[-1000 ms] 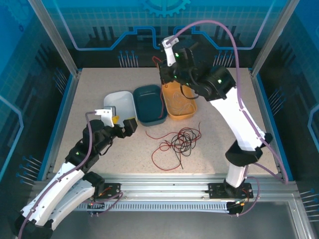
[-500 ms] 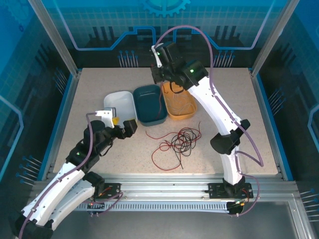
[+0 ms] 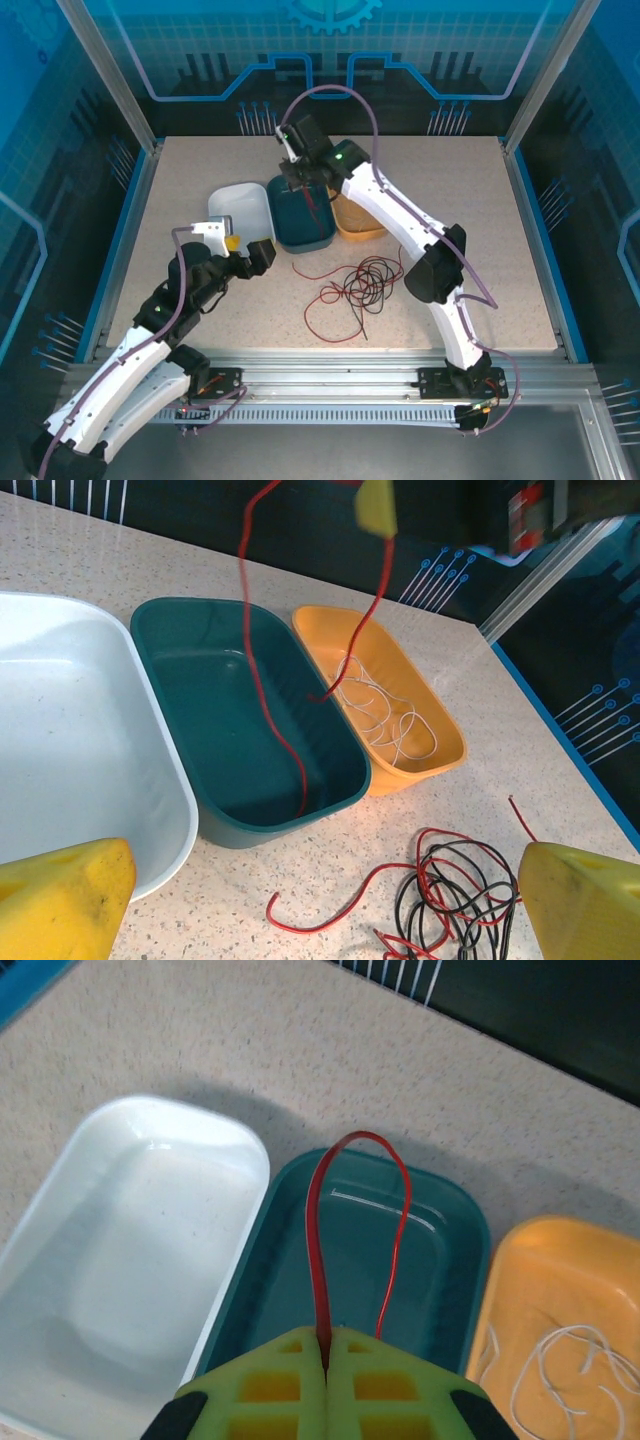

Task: Untangle the cables

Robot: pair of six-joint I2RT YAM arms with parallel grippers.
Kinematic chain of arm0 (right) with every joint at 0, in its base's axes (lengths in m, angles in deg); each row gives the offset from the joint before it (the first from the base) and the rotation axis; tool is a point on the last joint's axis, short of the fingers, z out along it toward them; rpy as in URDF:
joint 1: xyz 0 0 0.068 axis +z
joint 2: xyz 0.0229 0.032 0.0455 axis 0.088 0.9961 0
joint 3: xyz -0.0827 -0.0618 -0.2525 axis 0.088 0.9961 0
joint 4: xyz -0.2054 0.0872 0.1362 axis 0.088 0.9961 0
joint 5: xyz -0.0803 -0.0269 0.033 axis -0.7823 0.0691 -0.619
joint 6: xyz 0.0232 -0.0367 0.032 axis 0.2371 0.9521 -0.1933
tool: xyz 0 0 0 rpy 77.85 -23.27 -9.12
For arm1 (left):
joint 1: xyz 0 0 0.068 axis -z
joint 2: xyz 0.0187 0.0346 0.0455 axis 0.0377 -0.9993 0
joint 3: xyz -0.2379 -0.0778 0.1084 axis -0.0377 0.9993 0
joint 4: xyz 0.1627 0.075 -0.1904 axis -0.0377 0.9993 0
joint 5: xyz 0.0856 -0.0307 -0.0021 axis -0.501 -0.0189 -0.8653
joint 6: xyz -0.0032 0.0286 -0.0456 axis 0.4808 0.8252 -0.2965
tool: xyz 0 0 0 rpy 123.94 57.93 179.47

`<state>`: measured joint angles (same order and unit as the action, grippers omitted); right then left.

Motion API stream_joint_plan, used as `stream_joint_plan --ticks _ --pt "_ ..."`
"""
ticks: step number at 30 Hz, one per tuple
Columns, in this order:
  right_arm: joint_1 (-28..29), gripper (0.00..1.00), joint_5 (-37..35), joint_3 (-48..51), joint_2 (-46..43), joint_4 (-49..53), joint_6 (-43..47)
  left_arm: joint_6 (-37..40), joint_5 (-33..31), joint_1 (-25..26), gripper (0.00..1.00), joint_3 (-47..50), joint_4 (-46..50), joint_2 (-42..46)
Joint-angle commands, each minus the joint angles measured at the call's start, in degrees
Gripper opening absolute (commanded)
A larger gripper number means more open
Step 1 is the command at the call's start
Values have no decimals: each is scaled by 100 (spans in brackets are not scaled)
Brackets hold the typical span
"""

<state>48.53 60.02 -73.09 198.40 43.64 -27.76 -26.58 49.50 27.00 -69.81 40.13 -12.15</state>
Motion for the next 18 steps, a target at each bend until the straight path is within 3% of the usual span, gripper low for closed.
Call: stream_joint_plan --ticks 1,18 --pt "97 0 -114 459 -191 -512 63 -152 126 -50 99 136 -149 18" --pt "55 0 296 2356 -484 -1006 -258 -151 164 -101 99 185 -180 -25"
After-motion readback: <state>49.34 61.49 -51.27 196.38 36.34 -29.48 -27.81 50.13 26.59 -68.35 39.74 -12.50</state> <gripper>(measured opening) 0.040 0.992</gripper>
